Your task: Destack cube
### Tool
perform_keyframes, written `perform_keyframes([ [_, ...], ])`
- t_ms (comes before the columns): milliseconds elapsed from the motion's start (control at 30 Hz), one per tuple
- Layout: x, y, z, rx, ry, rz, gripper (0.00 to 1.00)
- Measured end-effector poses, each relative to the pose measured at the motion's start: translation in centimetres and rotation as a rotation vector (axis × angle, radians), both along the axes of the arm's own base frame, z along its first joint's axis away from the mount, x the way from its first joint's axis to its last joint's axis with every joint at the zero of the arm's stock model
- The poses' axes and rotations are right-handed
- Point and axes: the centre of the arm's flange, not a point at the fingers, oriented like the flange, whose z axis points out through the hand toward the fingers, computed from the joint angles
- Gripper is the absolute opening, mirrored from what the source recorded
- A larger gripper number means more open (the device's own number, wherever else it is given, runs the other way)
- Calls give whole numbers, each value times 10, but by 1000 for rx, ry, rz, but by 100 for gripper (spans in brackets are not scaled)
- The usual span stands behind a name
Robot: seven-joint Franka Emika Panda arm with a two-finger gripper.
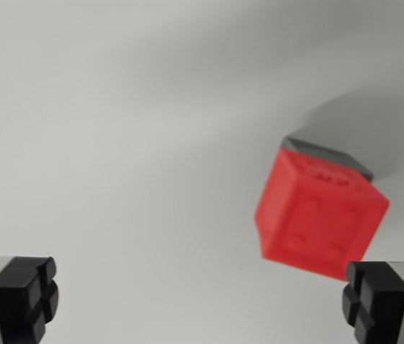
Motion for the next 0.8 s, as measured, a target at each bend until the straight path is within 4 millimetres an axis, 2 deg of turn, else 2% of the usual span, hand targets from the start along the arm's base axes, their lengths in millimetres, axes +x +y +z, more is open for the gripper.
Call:
perform_keyframes([
  [667, -56, -39, -53, -20, -21, -255, 100],
  [800, -58, -41, -64, -23, -24, -267, 100],
])
